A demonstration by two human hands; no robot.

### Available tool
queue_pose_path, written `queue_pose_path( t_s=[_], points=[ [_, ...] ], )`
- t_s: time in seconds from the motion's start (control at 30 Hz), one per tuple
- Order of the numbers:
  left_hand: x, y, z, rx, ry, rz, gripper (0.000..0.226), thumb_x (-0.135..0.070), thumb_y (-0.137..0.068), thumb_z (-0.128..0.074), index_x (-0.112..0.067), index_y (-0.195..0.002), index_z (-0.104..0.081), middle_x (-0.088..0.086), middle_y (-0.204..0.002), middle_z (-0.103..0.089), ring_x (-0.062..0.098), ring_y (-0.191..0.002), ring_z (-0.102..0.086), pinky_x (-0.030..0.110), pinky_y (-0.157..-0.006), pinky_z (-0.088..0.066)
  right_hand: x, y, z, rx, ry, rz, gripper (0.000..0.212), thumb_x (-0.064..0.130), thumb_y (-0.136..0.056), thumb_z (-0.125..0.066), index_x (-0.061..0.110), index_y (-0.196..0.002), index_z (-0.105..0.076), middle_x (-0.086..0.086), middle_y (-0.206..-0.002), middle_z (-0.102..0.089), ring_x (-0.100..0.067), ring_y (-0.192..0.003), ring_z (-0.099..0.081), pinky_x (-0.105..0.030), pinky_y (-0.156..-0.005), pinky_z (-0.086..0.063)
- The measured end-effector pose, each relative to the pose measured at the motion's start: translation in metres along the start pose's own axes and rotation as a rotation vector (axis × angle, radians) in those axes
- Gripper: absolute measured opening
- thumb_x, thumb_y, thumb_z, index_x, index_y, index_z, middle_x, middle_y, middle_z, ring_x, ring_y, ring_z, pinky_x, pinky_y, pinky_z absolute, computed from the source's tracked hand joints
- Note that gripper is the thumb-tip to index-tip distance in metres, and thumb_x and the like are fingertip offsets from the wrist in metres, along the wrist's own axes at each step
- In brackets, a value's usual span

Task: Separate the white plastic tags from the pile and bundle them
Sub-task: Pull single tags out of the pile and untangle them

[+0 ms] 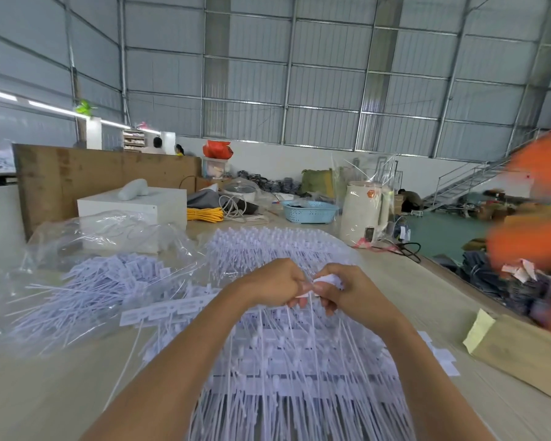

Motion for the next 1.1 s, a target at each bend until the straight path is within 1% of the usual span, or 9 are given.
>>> queue_pose_path(
  t_s=[0.2, 0.47, 0.57, 0.6, 0.67, 0.77, 0.87, 1.0, 1.1],
  points=[
    [0.007, -0.003, 0.002, -0.037, 0.165, 0.051, 0.037, -0.021, -0.097, -0.051, -0.016, -0.063, -0.062, -0.012, -0.041, -0.051, 0.004, -0.044, -0.045, 0.019, -0.050, -0.036, 0.005, 0.000, -0.001, -0.064, -0.048, 0.041, 0.016, -0.003, -0.089, -0.057, 0.003, -0.074, -0.055, 0.000, -0.051, -0.055, -0.016, -0.046, -0.054, -0.028, -0.050, -0.049],
    [0.016, 0.003, 0.000, 0.044, 0.509, 0.169, 0.026, -0.006, -0.096, -0.051, -0.011, -0.071, -0.058, -0.005, -0.045, -0.055, 0.001, -0.032, -0.036, 0.011, -0.037, -0.025, 0.007, 0.000, -0.005, -0.084, -0.065, 0.031, 0.016, -0.010, -0.086, -0.056, 0.000, -0.074, -0.057, -0.012, -0.059, -0.054, -0.012, -0.048, -0.056, -0.026, -0.049, -0.052],
    [0.021, 0.010, -0.002, 0.123, 0.672, 0.204, 0.028, -0.003, -0.096, -0.046, -0.008, -0.068, -0.049, -0.007, -0.041, -0.049, 0.003, -0.038, -0.029, 0.011, -0.035, -0.019, 0.001, 0.007, 0.029, -0.319, 0.087, 0.023, 0.020, -0.003, -0.086, -0.057, 0.006, -0.068, -0.056, -0.010, -0.062, -0.058, -0.014, -0.051, -0.054, -0.031, -0.055, -0.048],
    [0.024, 0.011, -0.002, 0.110, 0.633, 0.223, 0.028, -0.004, -0.096, -0.047, -0.007, -0.069, -0.050, -0.008, -0.039, -0.049, 0.003, -0.039, -0.032, 0.011, -0.035, -0.021, 0.000, 0.010, 0.048, -0.455, -0.041, 0.038, 0.019, -0.001, -0.086, -0.056, 0.007, -0.069, -0.056, -0.008, -0.064, -0.058, -0.014, -0.054, -0.053, -0.031, -0.056, -0.045],
    [0.026, 0.010, -0.007, 0.094, 0.474, 0.221, 0.030, -0.009, -0.097, -0.049, -0.005, -0.067, -0.053, -0.009, -0.036, -0.049, 0.002, -0.033, -0.036, 0.012, -0.035, -0.028, -0.003, 0.014, 0.078, -0.606, -0.655, 0.094, 0.015, 0.000, -0.090, -0.052, 0.006, -0.077, -0.053, -0.004, -0.068, -0.056, -0.009, -0.053, -0.049, -0.021, -0.053, -0.043],
    [0.026, 0.003, -0.019, 0.114, 0.296, 0.184, 0.038, -0.015, -0.098, -0.048, -0.005, -0.062, -0.055, -0.009, -0.037, -0.051, 0.003, -0.035, -0.044, 0.015, -0.043, -0.037, 0.004, 0.010, 0.072, -0.374, -1.342, 0.078, 0.007, 0.000, -0.082, -0.054, 0.006, -0.082, -0.050, -0.002, -0.068, -0.053, -0.003, -0.048, -0.048, -0.009, -0.043, -0.042],
    [0.028, 0.003, -0.018, 0.132, 0.176, 0.177, 0.035, -0.017, -0.097, -0.048, -0.008, -0.066, -0.063, 0.002, -0.062, -0.064, 0.013, -0.051, -0.053, 0.021, -0.052, -0.045, 0.010, 0.008, 0.052, -0.106, -1.698, 0.006, 0.031, -0.009, -0.059, -0.072, 0.003, -0.081, -0.054, -0.005, -0.064, -0.049, -0.007, -0.043, -0.050, -0.011, -0.038, -0.045],
    [0.020, 0.007, -0.014, 0.211, 0.159, 0.194, 0.017, -0.007, -0.092, -0.051, -0.011, -0.087, -0.067, 0.006, -0.076, -0.062, 0.013, -0.049, -0.052, 0.019, -0.044, -0.038, 0.008, 0.004, 0.024, -0.087, -1.351, -0.216, 0.013, 0.009, -0.075, -0.054, 0.009, -0.071, -0.041, 0.000, -0.053, -0.041, -0.004, -0.037, -0.043, -0.009, -0.032, -0.039],
    [0.014, 0.009, -0.007, 0.231, 0.033, 0.174, 0.015, -0.011, -0.095, -0.051, -0.011, -0.105, -0.063, 0.000, -0.075, -0.058, 0.008, -0.048, -0.054, 0.020, -0.046, -0.043, -0.002, -0.001, 0.006, -0.123, -0.772, -0.270, 0.016, 0.010, -0.085, -0.056, 0.008, -0.071, -0.048, -0.003, -0.057, -0.049, -0.010, -0.046, -0.049, -0.017, -0.039, -0.043]
  ],
)
Point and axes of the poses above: each hand's wrist, its own y-axis away from the middle knuckle, its own z-axis out of the back of the hand, x = y × z, the point moved 5 cm from there along -y, towards the middle knuckle
